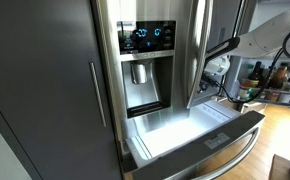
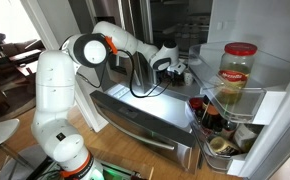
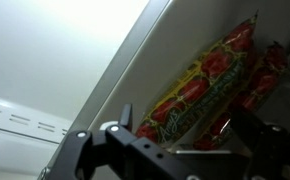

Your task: Put the two packets in the open fridge drawer

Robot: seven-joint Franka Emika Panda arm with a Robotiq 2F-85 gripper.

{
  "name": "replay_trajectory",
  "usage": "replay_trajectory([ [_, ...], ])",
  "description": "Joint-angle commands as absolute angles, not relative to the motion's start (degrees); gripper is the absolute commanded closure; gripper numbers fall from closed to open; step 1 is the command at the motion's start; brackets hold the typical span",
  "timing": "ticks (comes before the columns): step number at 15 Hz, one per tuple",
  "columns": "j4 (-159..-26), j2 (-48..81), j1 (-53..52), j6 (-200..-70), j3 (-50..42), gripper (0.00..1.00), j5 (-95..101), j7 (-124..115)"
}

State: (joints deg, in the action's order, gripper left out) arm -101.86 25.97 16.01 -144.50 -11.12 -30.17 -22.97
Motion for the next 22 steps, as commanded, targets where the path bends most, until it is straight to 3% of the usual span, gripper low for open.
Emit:
replay_trajectory([
  [1, -97.8, 29.2, 18.4, -142.4, -9.1, 0.01, -34.1, -24.1],
  [2, -97.2, 29.7, 18.7, -142.4, -8.7, 0.06, -35.0, -23.8],
  [3, -96.4, 30.4, 19.0, -142.7, -8.4, 0.26, -36.1, -23.4],
  [13, -92.9, 32.5, 19.7, -142.6, -7.4, 0.99, -39.1, -21.6],
  [22, -90.4, 32.0, 21.1, -144.2, -5.7, 0.99, -43.8, -18.8],
])
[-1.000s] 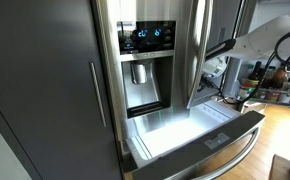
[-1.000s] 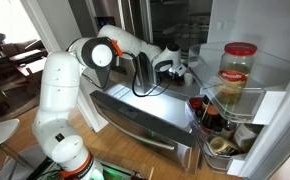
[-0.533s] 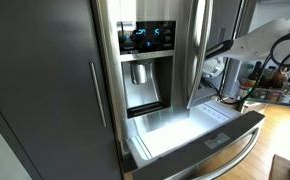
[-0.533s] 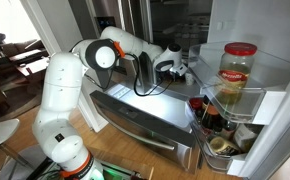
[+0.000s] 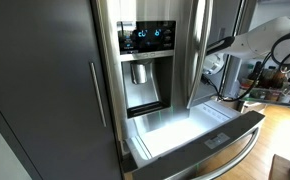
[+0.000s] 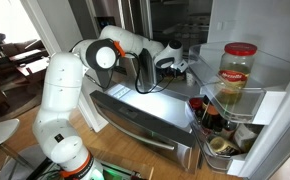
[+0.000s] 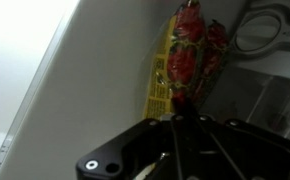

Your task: Put the two packets in the open fridge drawer

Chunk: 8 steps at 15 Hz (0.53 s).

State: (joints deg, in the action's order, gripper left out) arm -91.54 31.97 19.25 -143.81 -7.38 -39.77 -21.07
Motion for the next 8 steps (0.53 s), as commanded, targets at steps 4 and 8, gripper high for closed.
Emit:
replay_trajectory([
  [4, -89.4, 32.3, 21.8, -146.8, -4.4, 0.99, -51.2, -16.0],
  [8, -88.9, 32.8, 21.8, -148.7, -3.5, 0.99, -58.8, -12.3],
])
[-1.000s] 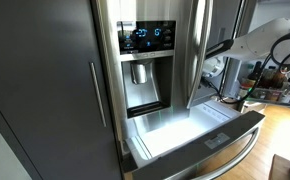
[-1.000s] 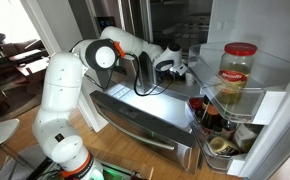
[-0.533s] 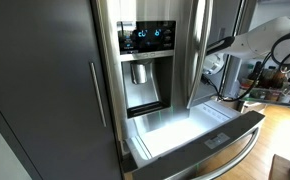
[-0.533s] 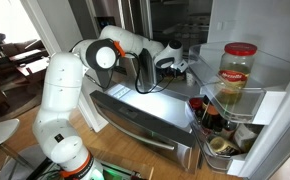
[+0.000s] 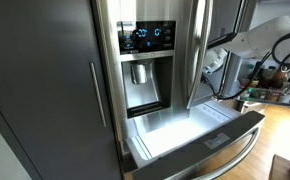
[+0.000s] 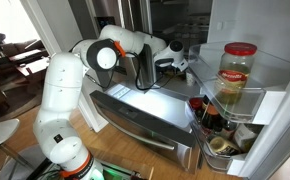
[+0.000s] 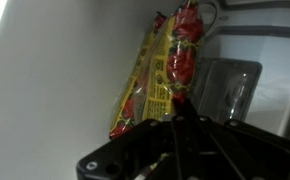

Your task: Put the two packets in the open fridge drawer

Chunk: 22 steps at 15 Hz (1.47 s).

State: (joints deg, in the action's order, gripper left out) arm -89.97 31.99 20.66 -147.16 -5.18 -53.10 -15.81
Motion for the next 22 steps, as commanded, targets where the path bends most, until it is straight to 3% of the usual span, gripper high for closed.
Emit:
replay_trajectory([
  [1, -88.8, 33.2, 21.4, -148.8, -3.9, 0.99, -59.5, -11.7],
  [6, -88.2, 36.2, 20.6, -152.2, -4.6, 0.99, -61.6, -7.9],
  [8, -88.0, 37.3, 20.4, -152.8, -5.1, 0.71, -60.7, -8.2],
  [17, -85.6, 40.3, 20.1, -149.7, -6.5, 0.04, -57.4, -10.8],
  [22, -83.9, 42.2, 20.2, -147.5, -7.0, 0.0, -54.5, -11.6],
])
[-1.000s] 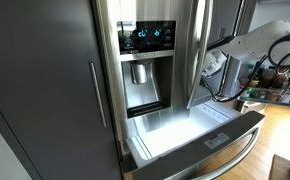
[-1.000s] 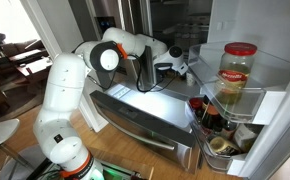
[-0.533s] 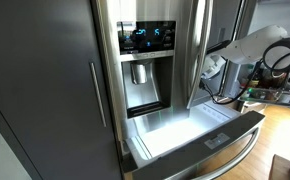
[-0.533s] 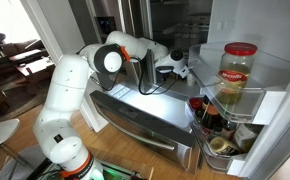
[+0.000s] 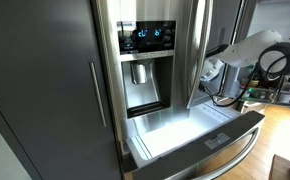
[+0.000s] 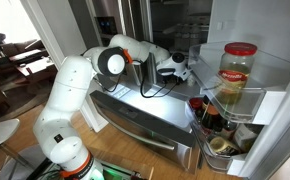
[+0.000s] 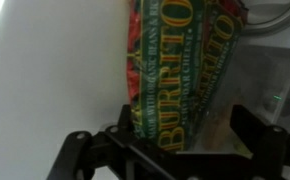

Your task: Put the two packets in the open fridge drawer

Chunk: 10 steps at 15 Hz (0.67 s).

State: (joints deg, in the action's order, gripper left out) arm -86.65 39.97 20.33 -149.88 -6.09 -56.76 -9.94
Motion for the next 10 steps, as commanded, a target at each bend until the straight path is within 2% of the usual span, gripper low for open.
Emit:
replay_trajectory([
  [1, -83.2, 42.7, 20.6, -147.1, -6.7, 0.0, -54.5, -11.0],
  [10, -76.9, 47.4, 22.0, -146.3, -4.7, 0.0, -55.0, -8.4],
])
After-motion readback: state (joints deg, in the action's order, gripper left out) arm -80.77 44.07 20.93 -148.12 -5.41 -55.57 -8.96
